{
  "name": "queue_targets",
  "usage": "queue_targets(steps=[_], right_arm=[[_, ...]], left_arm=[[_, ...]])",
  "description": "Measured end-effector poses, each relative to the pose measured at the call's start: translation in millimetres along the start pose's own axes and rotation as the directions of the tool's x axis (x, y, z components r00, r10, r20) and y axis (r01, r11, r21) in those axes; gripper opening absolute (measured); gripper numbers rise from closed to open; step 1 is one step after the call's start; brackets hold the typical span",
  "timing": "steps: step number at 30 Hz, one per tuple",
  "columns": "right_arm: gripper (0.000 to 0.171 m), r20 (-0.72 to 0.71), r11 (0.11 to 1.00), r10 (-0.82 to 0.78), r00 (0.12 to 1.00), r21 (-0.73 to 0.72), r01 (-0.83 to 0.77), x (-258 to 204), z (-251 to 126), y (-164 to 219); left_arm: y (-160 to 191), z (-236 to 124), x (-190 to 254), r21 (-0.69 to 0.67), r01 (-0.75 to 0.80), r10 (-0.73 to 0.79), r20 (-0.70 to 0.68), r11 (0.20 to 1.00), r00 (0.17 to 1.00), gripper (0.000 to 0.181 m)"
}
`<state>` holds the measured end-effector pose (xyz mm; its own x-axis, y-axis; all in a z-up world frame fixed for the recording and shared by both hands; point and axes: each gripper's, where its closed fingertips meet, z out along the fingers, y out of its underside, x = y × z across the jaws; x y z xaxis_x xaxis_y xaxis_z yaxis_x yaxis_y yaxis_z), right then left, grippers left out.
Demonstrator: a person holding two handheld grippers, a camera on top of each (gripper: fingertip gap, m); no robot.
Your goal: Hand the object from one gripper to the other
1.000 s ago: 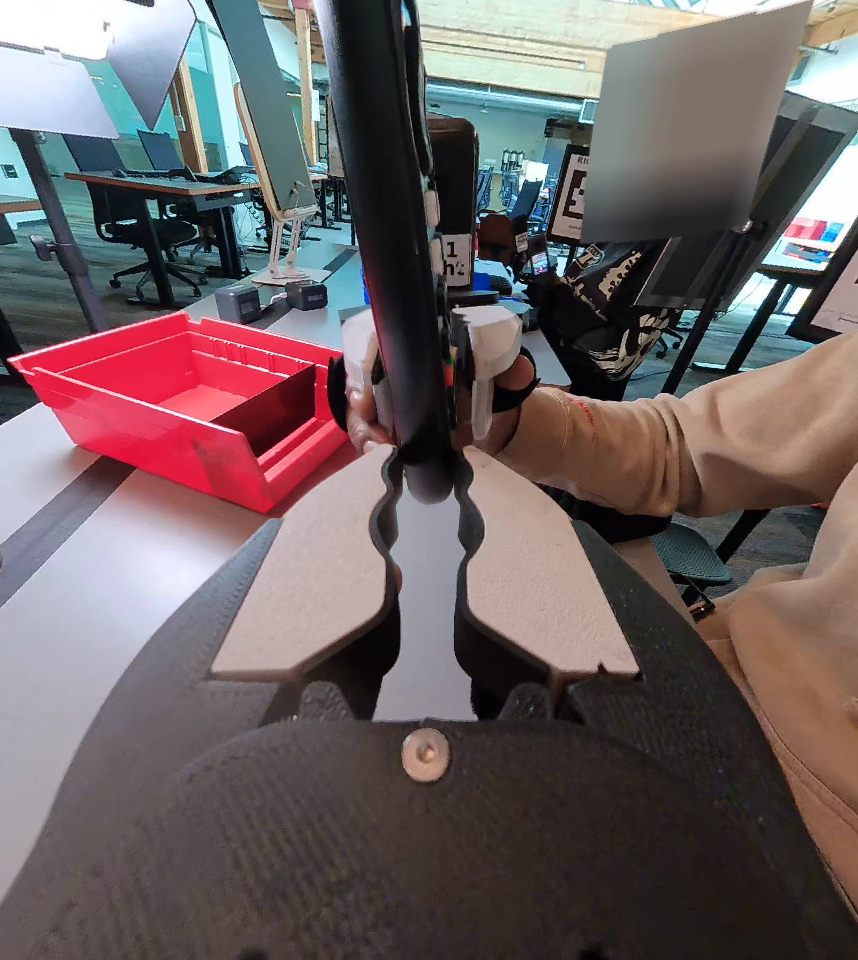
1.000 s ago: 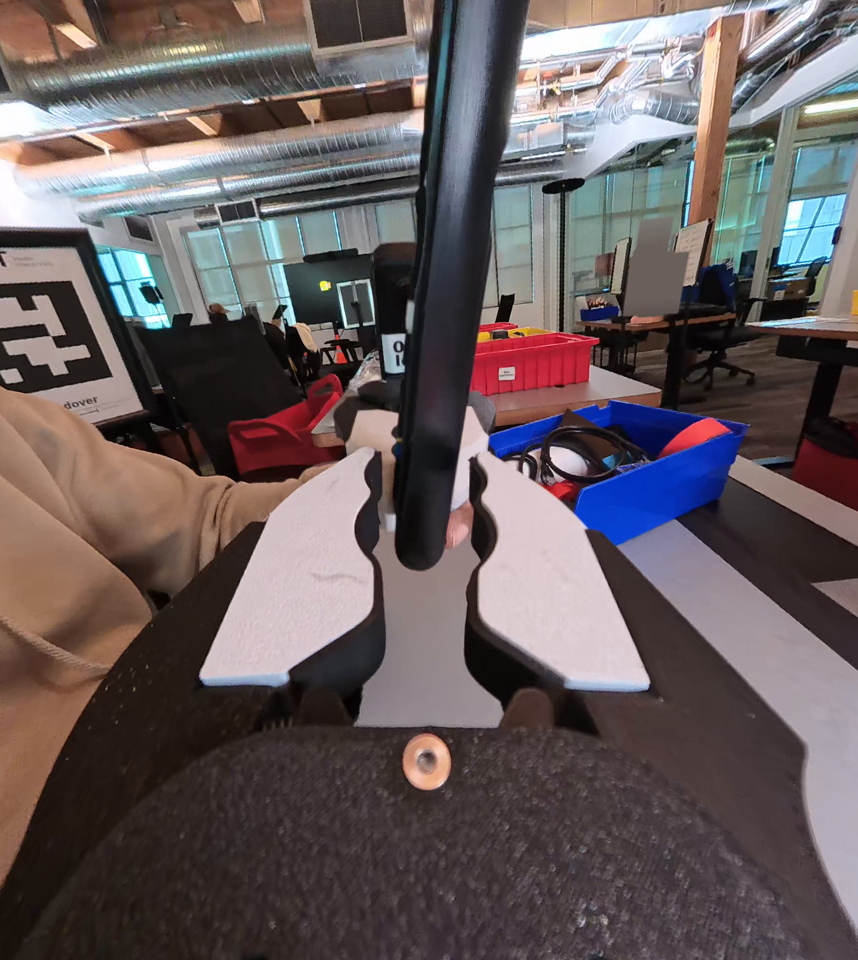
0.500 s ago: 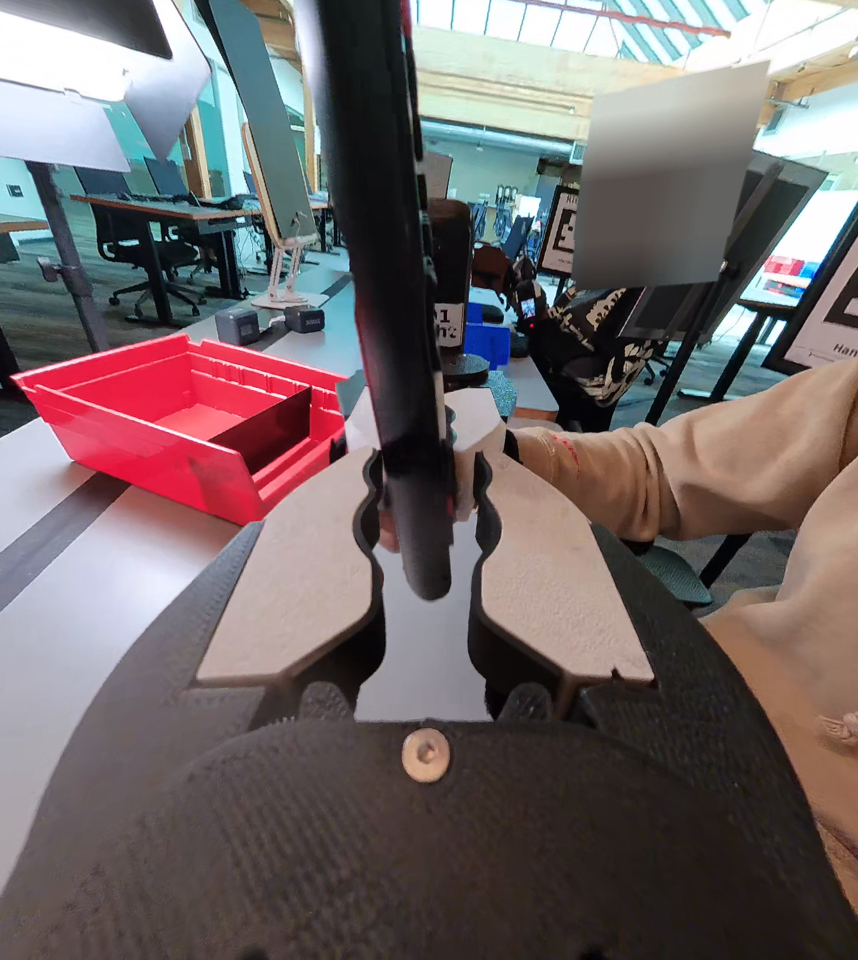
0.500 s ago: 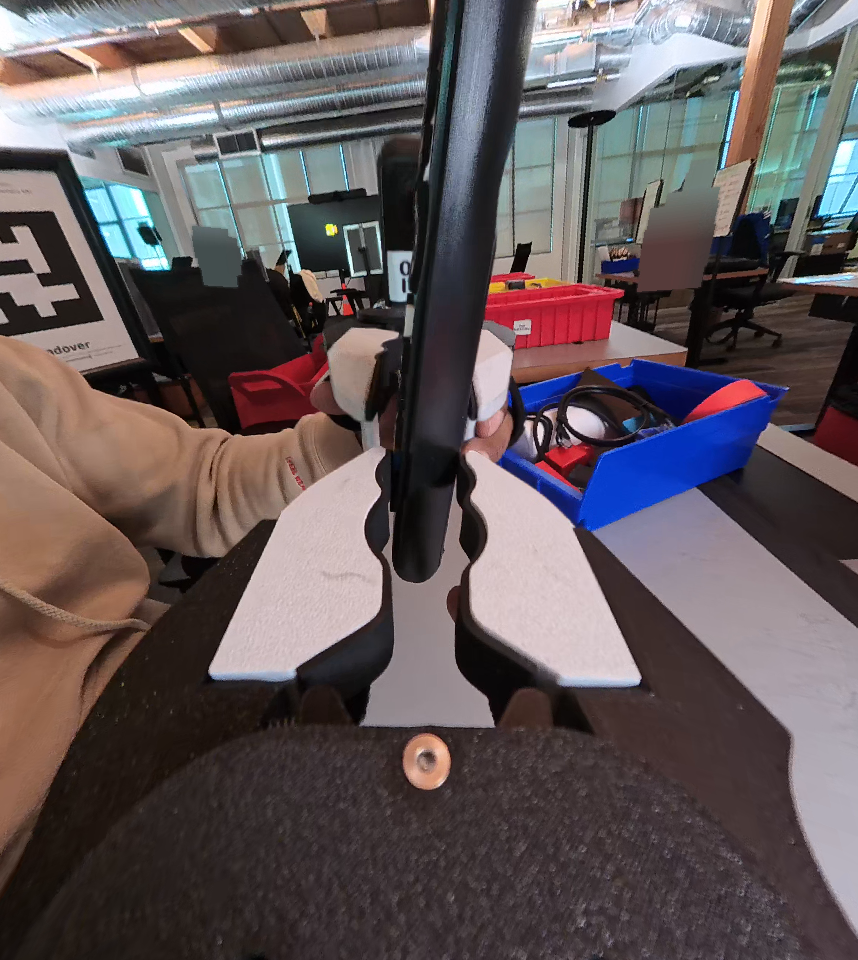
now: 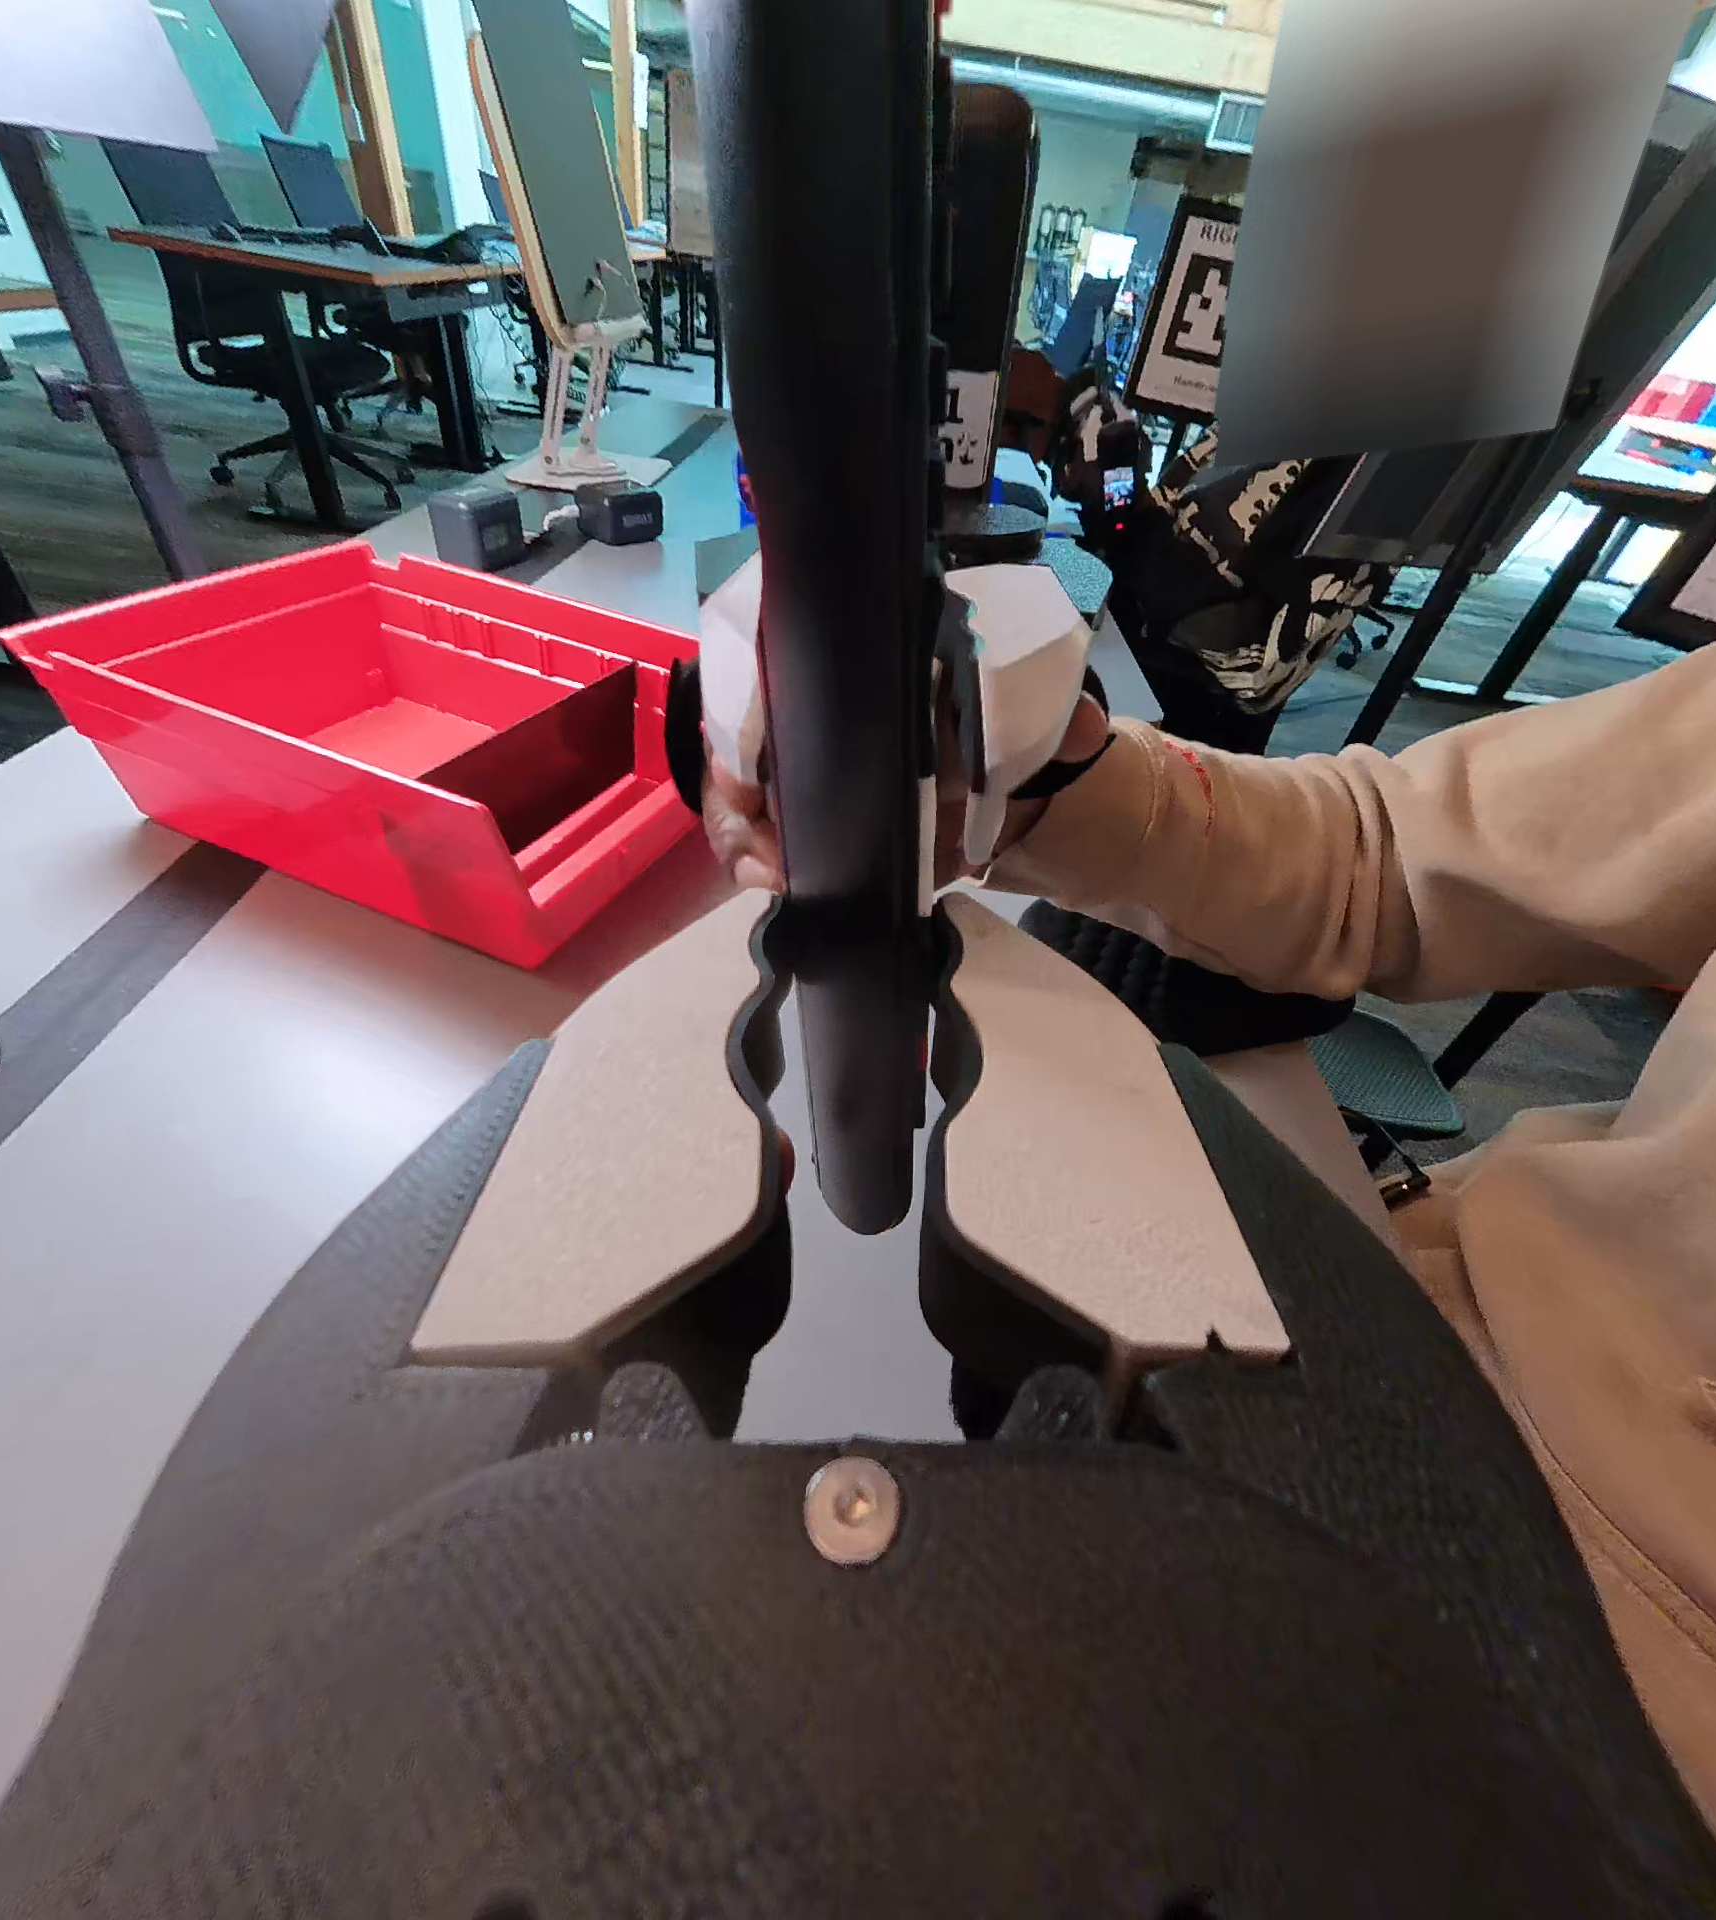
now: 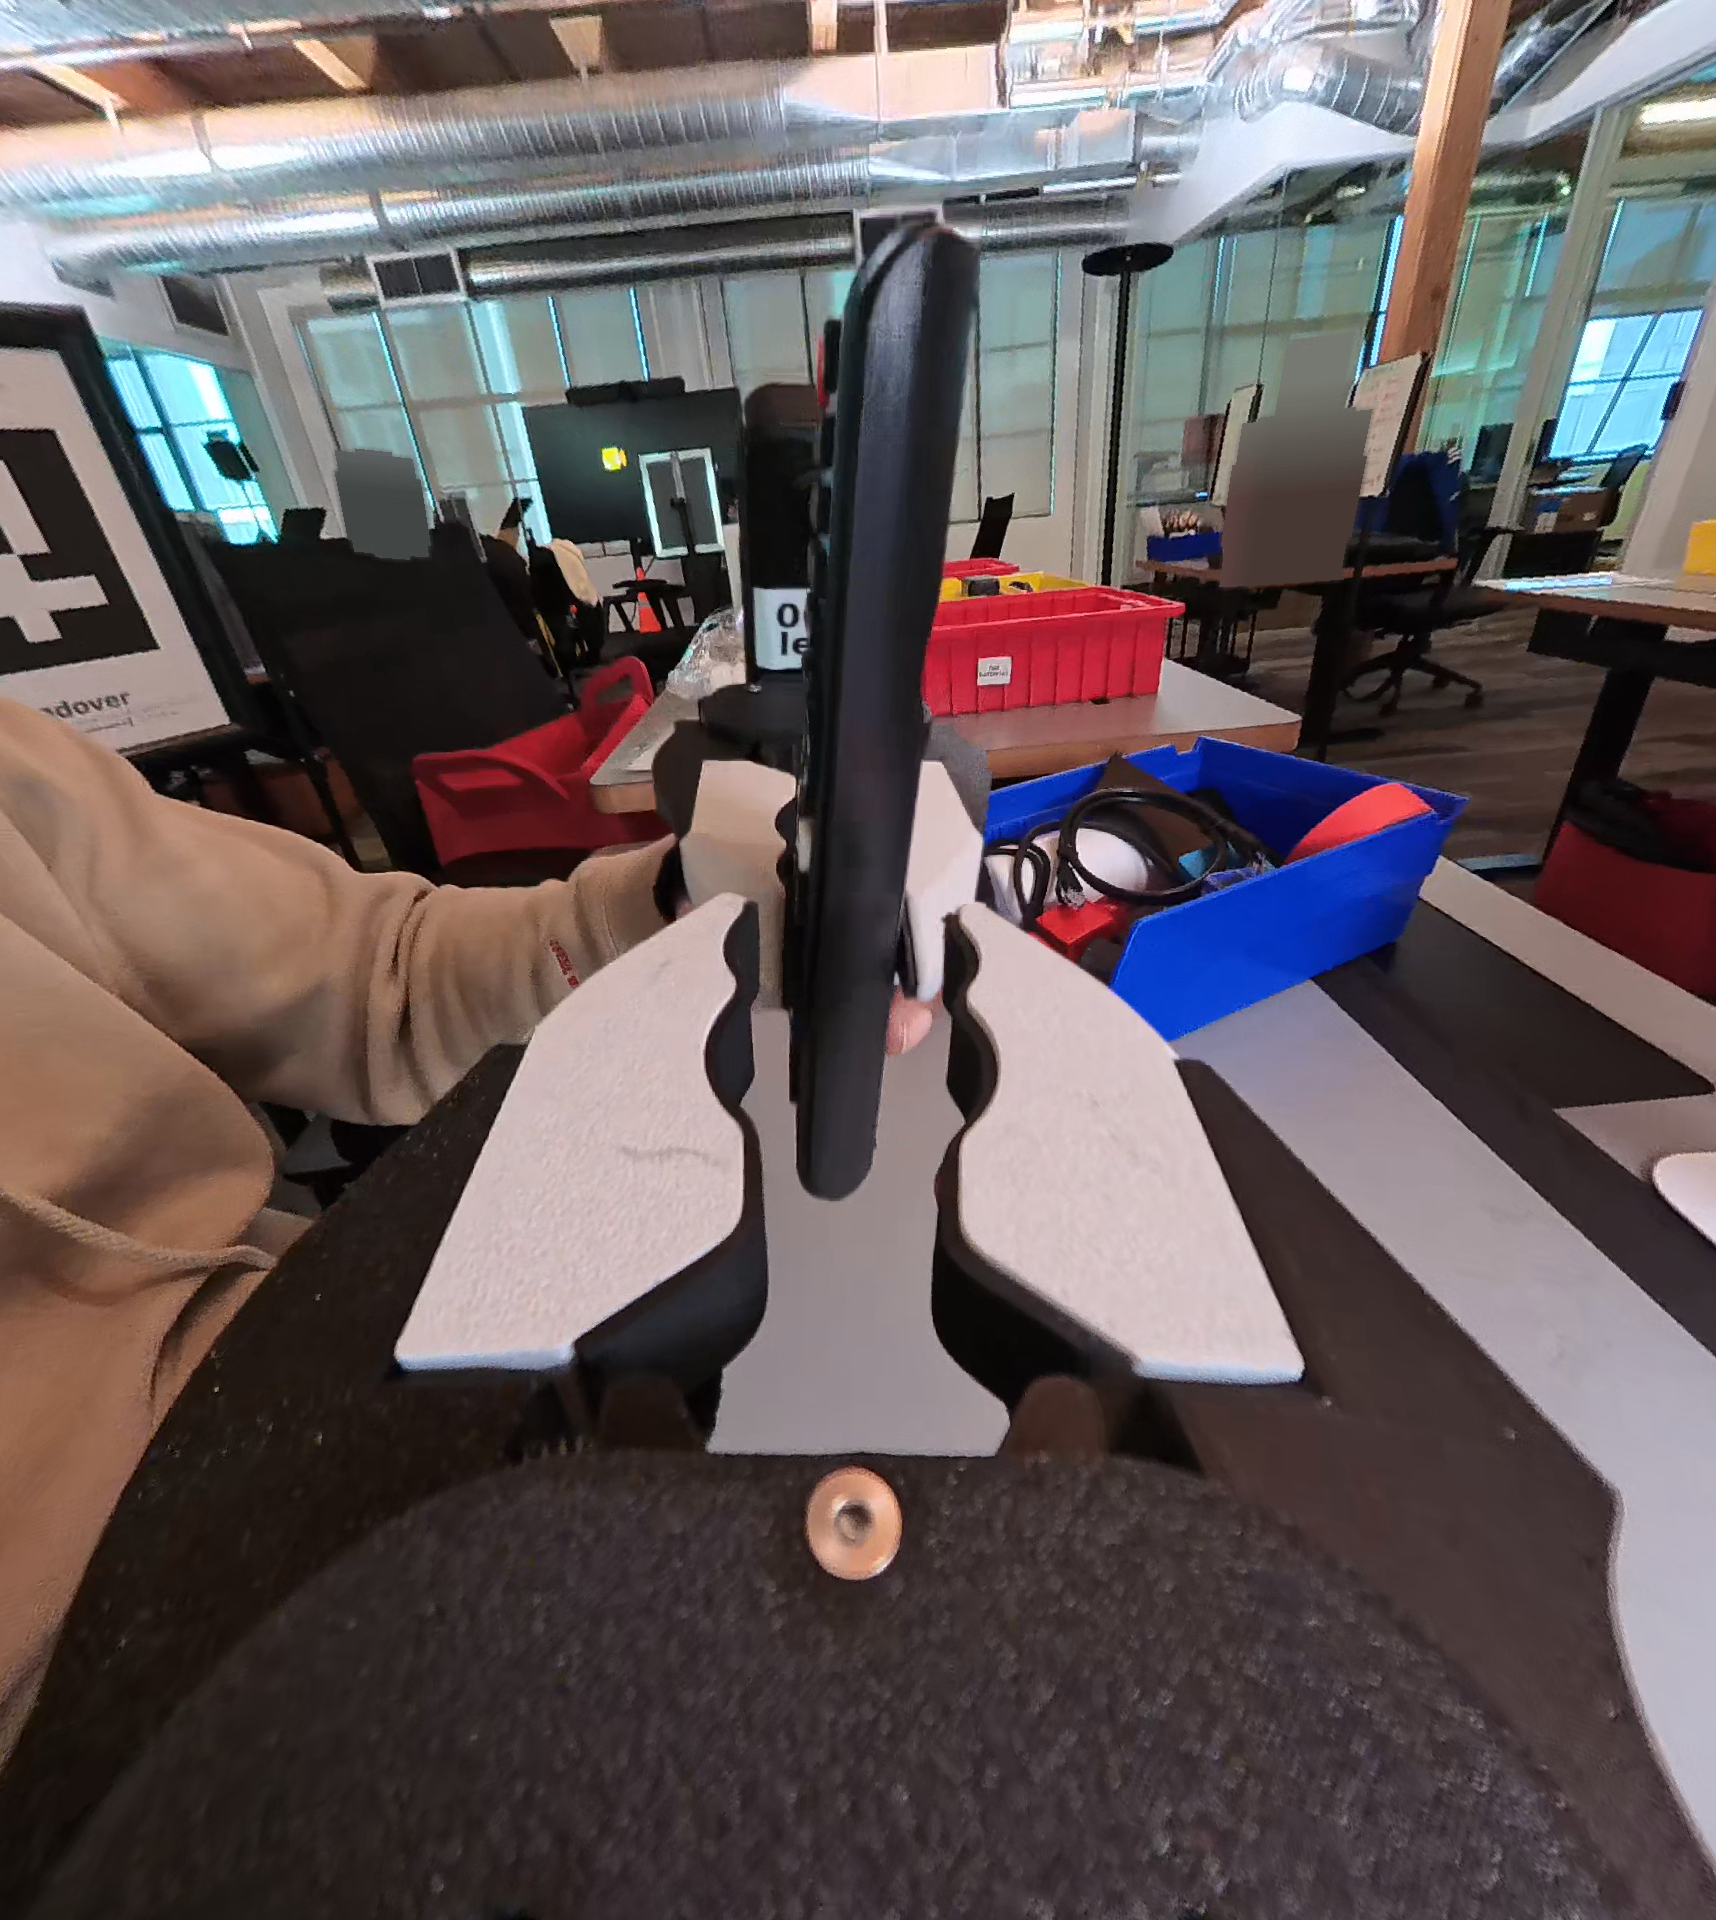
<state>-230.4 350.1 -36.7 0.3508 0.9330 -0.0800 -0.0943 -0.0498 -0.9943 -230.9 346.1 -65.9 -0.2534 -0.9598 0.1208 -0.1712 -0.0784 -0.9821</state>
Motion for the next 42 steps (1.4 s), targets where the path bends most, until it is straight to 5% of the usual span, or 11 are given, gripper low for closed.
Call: queue_targets(steps=[7, 13, 22, 34, 42], right_arm=[[0.023, 0.016, 0.999, -0.010, 1.000, -0.048, 0.011, -4, 12, 15], [0.023, 0.017, 0.999, -0.023, 1.000, -0.047, 0.024, -1, 2, 9], [0.023, 0.019, 0.988, -0.041, 0.999, -0.145, 0.044, -5, 24, 38], [0.033, 0.012, 0.997, -0.030, 0.999, -0.071, 0.031, -2, 2, 9], [0.021, 0.015, 0.993, -0.067, 0.998, -0.096, 0.069, -4, 5, 14]], left_arm=[[3, 12, 5, 0.014, 0.010, -0.010, -0.022, 1.000, 1.000, 0.026], [-26, -18, 5, 0.138, 0.066, -0.060, -0.051, 0.988, 0.997, 0.032], [-8, 0, 2, 0.032, -0.006, 0.005, 0.021, 0.999, 1.000, 0.025], [9, 13, 2, -0.042, -0.012, 0.013, 0.010, 0.999, 1.000, 0.025], [-3, 1, 5, 0.014, -0.032, 0.032, -0.004, 0.999, 0.999, 0.035]])
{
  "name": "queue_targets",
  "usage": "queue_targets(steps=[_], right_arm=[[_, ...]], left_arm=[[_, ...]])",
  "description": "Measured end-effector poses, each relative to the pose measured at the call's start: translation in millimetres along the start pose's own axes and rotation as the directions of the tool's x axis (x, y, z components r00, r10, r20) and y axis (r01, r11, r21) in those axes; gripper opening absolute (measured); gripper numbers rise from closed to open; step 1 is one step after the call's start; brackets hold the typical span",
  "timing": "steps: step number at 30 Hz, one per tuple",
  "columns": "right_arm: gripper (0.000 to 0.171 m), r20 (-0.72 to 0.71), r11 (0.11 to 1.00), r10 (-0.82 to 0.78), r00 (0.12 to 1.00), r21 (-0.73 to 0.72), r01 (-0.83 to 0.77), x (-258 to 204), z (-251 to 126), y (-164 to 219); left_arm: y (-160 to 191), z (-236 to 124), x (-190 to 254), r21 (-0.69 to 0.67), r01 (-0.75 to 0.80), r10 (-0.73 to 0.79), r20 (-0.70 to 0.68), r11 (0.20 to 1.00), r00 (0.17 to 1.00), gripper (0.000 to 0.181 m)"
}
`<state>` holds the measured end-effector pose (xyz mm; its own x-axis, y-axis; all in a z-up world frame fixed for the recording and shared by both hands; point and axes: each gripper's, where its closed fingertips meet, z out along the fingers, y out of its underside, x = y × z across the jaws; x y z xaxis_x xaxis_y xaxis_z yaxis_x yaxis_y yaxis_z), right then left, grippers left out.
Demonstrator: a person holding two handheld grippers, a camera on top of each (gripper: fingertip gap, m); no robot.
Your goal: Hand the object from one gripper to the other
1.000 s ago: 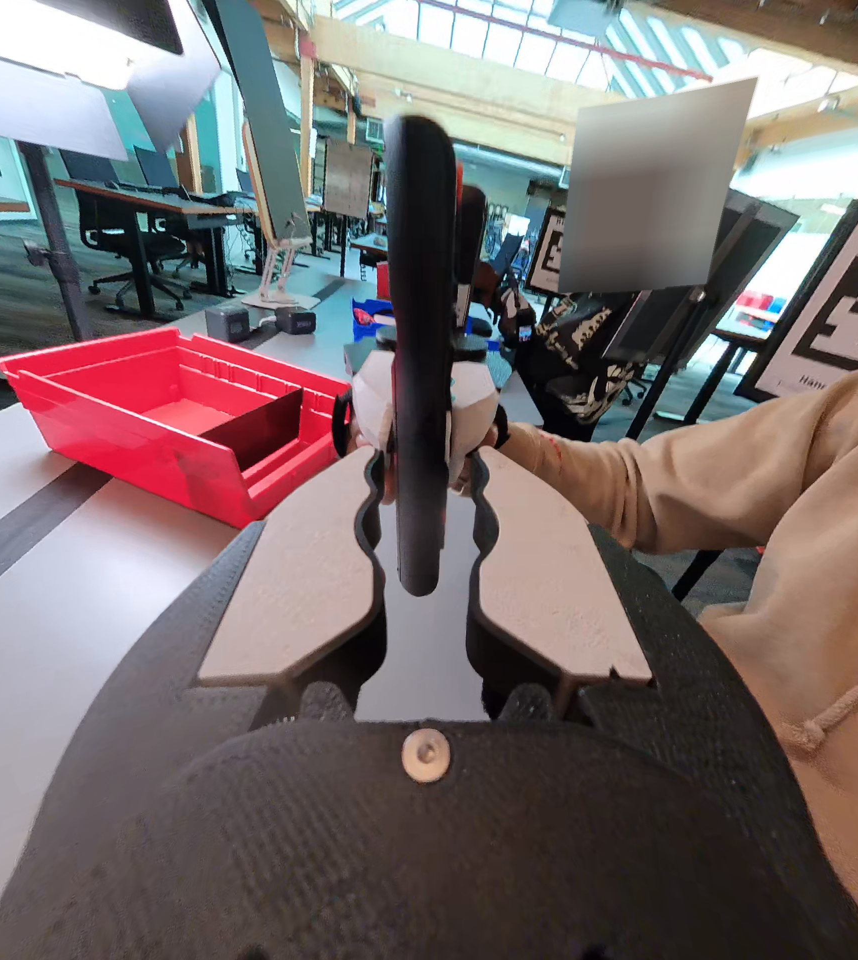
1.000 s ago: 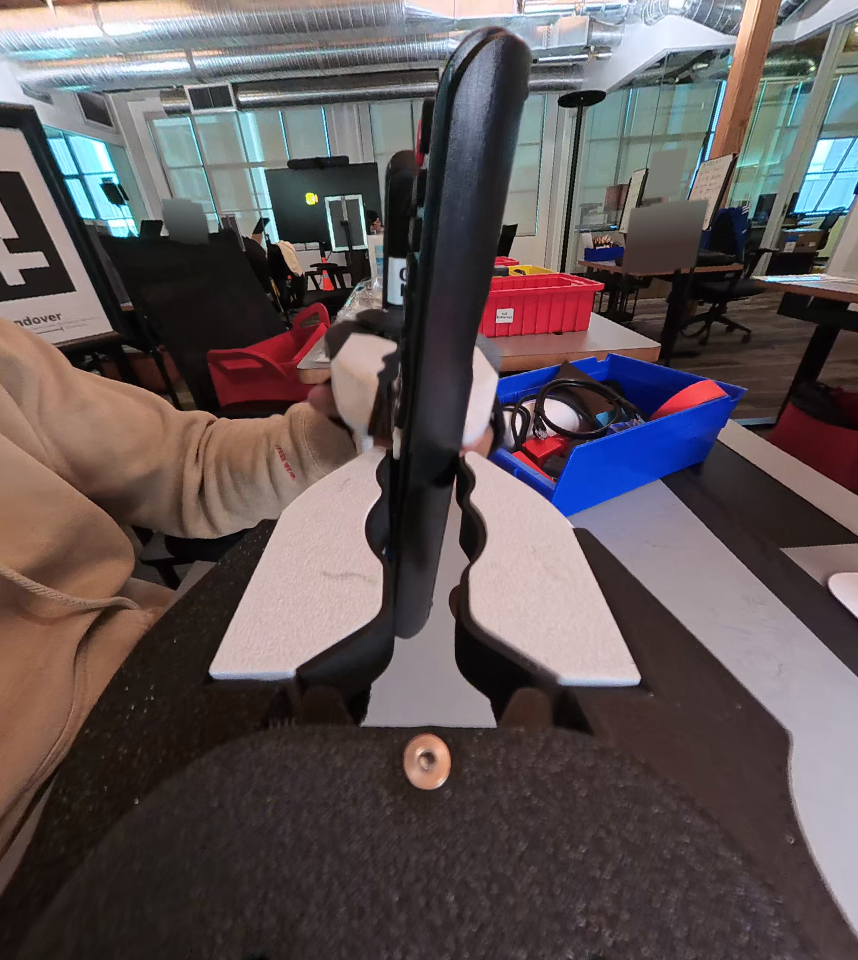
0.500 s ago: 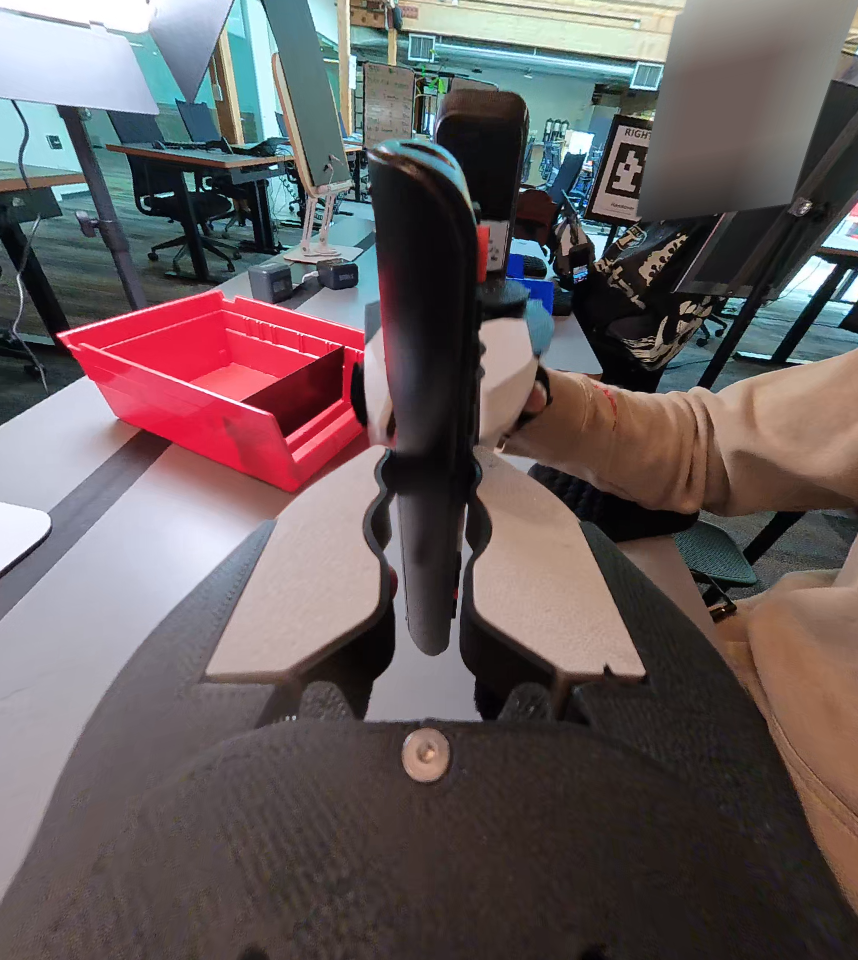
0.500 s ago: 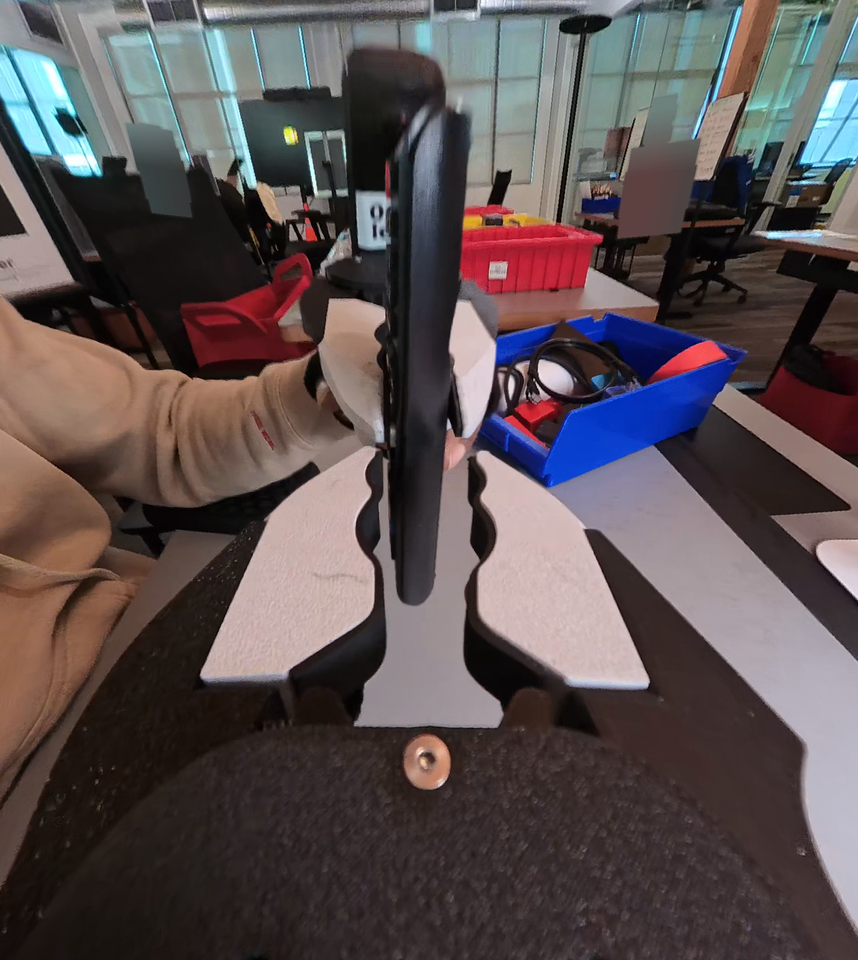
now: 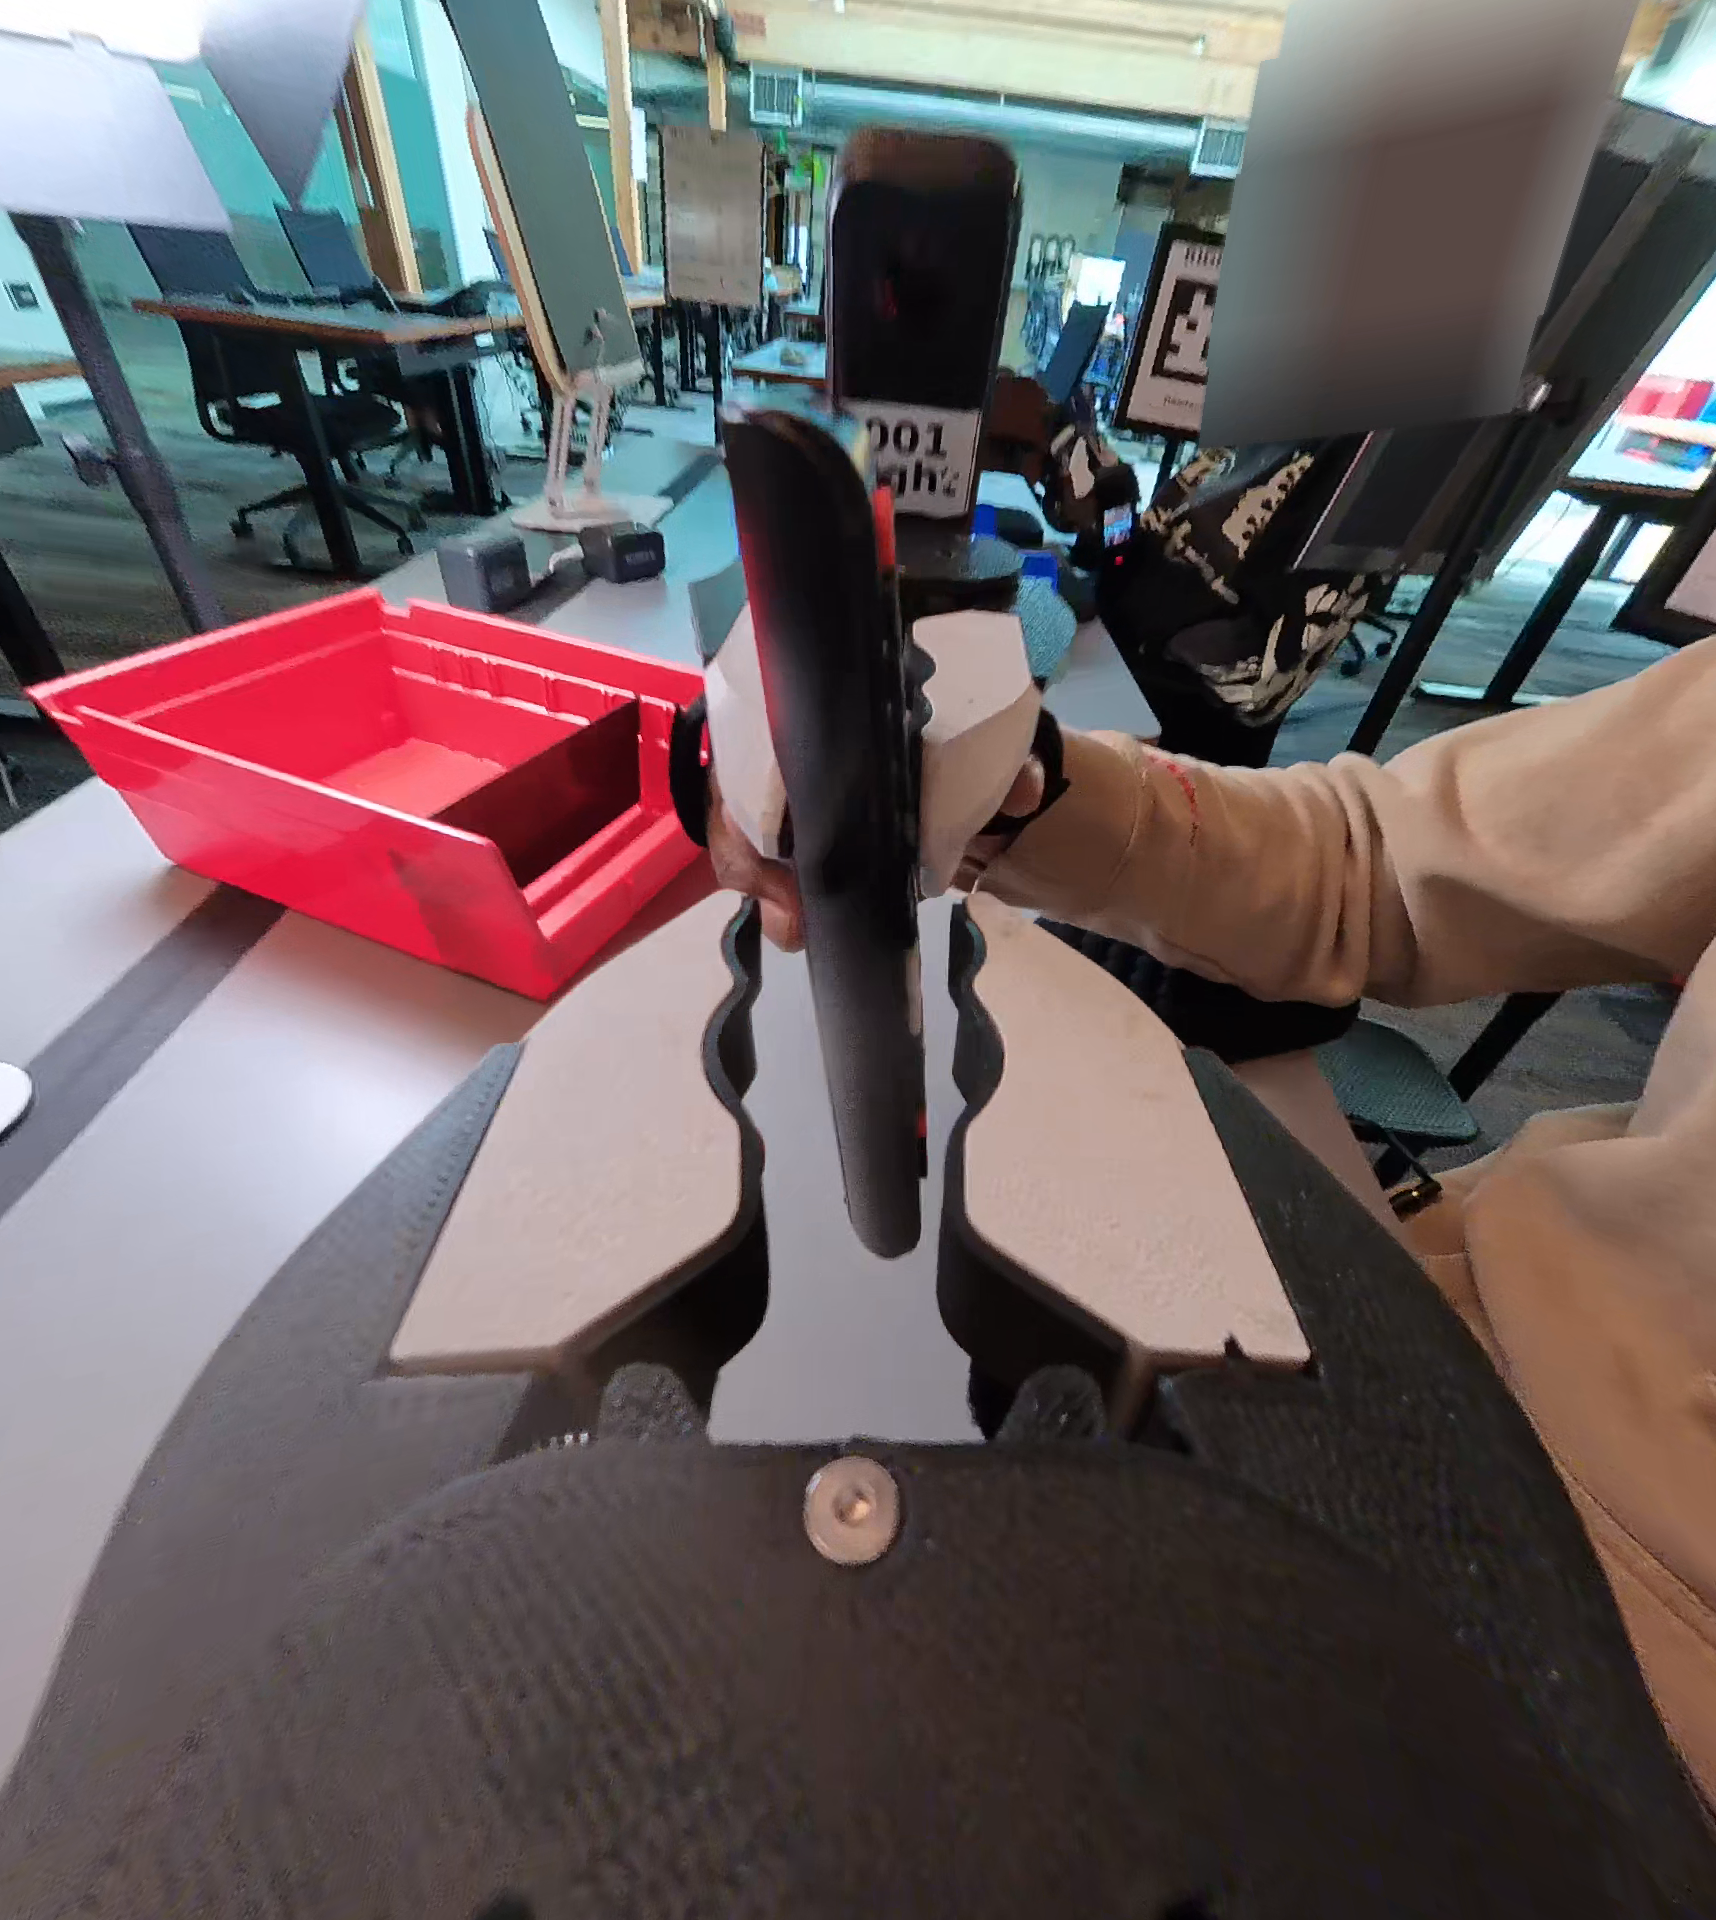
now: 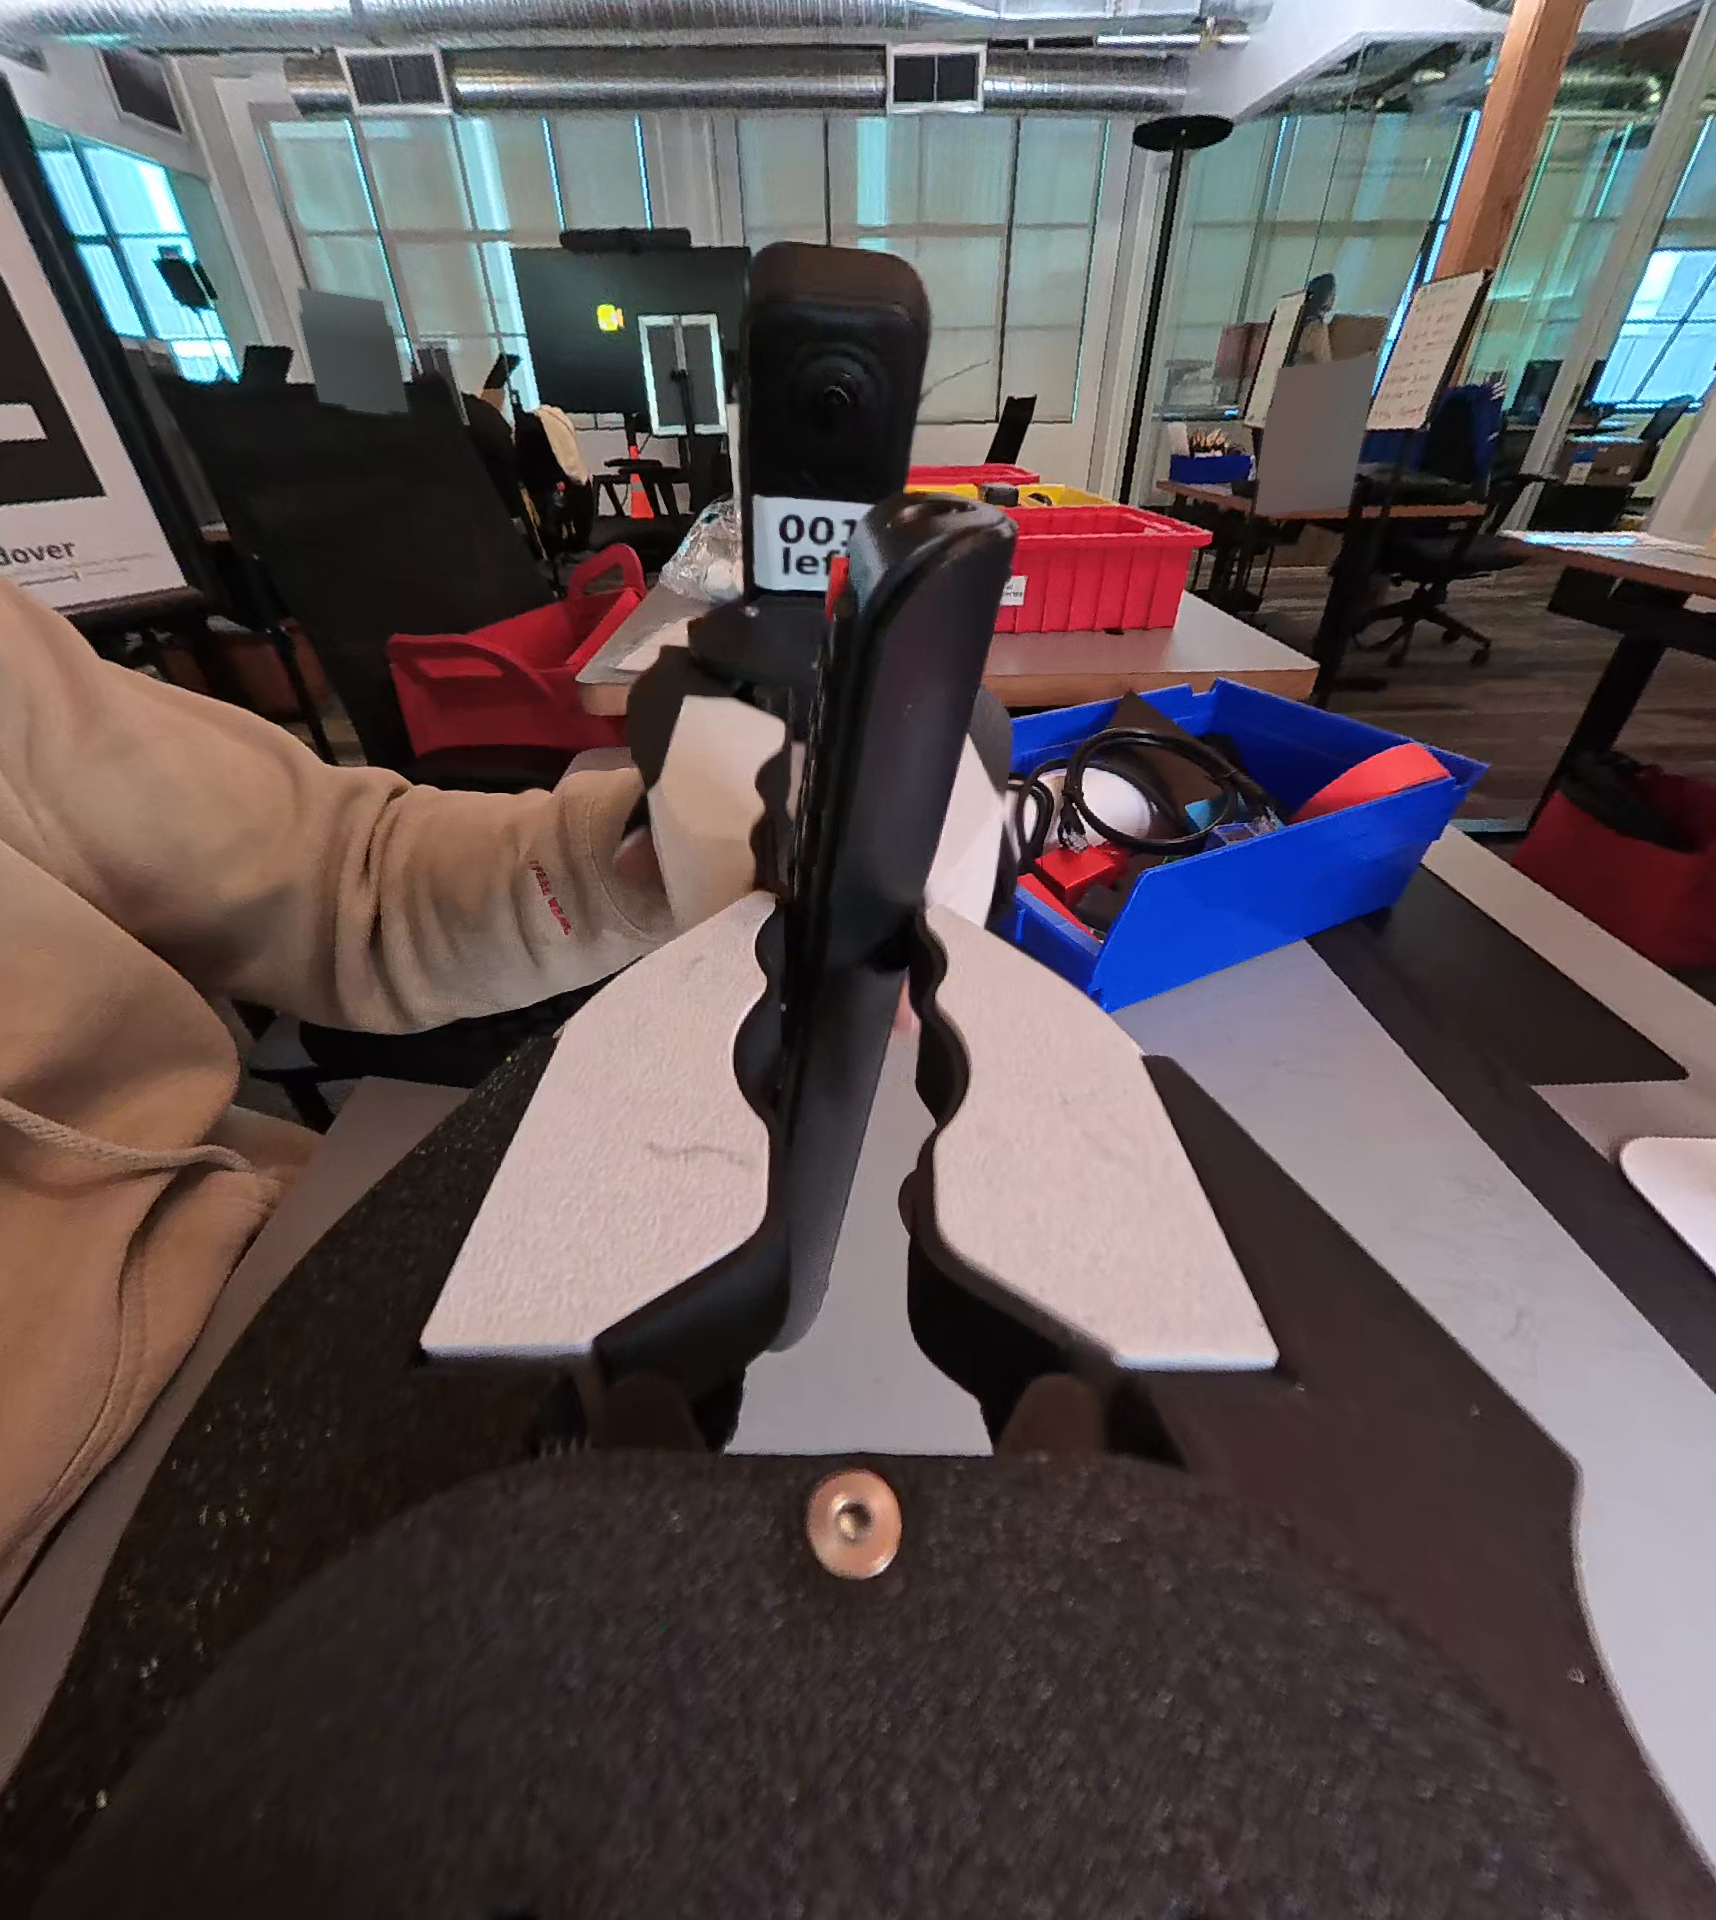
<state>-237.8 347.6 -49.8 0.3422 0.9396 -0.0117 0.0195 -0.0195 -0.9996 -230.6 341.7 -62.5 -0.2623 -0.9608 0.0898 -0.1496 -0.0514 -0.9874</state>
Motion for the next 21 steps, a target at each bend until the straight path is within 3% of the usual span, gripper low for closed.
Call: queue_targets(steps=[4, 7, 10, 14, 15, 17, 21], right_arm=[[0.021, -0.003, 1.000, 0.007, 1.000, -0.002, -0.007, 4, -6, 1], [0.021, 0.023, 0.999, 0.003, 1.000, -0.041, -0.002, -3, 8, 13], [0.021, 0.041, 0.996, -0.015, 0.999, -0.089, 0.019, -10, 22, 25], [0.023, 0.004, 0.994, -0.027, 1.000, -0.109, 0.027, -5, 19, 25], [0.030, 0.004, 0.993, -0.027, 1.000, -0.114, 0.027, -4, 15, 24], [0.038, 0.004, 0.997, -0.002, 1.000, -0.075, 0.002, -1, 3, 12], [0.036, -0.001, 1.000, 0.026, 1.000, 0.016, -0.026, 0, -6, -7]], left_arm=[[-22, -21, -2, 0.083, 0.008, -0.009, 0.020, 0.997, 1.000, 0.034], [-14, -10, 4, 0.037, 0.013, -0.013, -0.002, 0.999, 1.000, 0.035], [-4, 1, 4, 0.005, 0.003, -0.003, 0.001, 1.000, 1.000, 0.026], [-4, -2, -1, -0.002, -0.008, 0.008, 0.027, 1.000, 1.000, 0.025], [-4, -3, -2, -0.003, -0.010, 0.010, 0.028, 1.000, 1.000, 0.025], [-3, -5, -1, -0.012, -0.010, 0.010, 0.019, 1.000, 1.000, 0.025], [7, 6, 3, -0.054, -0.016, 0.016, 0.001, 0.998, 1.000, 0.025]])
